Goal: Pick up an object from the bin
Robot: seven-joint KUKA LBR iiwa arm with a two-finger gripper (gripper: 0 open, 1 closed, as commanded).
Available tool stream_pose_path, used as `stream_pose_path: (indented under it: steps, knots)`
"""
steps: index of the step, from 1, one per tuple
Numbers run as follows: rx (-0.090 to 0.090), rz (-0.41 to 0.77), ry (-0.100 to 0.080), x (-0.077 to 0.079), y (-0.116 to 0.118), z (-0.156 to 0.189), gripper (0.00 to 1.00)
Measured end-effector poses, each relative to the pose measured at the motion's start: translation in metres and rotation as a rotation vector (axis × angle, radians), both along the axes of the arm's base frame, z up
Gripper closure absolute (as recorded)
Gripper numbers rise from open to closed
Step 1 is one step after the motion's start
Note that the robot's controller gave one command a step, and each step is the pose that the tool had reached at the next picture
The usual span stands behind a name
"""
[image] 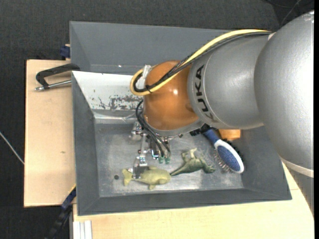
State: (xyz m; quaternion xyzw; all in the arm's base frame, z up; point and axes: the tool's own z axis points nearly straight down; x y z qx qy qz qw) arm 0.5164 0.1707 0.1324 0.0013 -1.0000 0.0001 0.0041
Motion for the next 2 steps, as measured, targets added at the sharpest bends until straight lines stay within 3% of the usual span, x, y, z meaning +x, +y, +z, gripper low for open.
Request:
stream_pose_path:
  steps: [1, 2]
  knots:
    - [0.004, 0.207, -0.014, -0.0192, -0.0301, -0.0602, 0.00]
    - [0.005, 0.206, -0.020, -0.0173, -0.0293, -0.0587, 1.00]
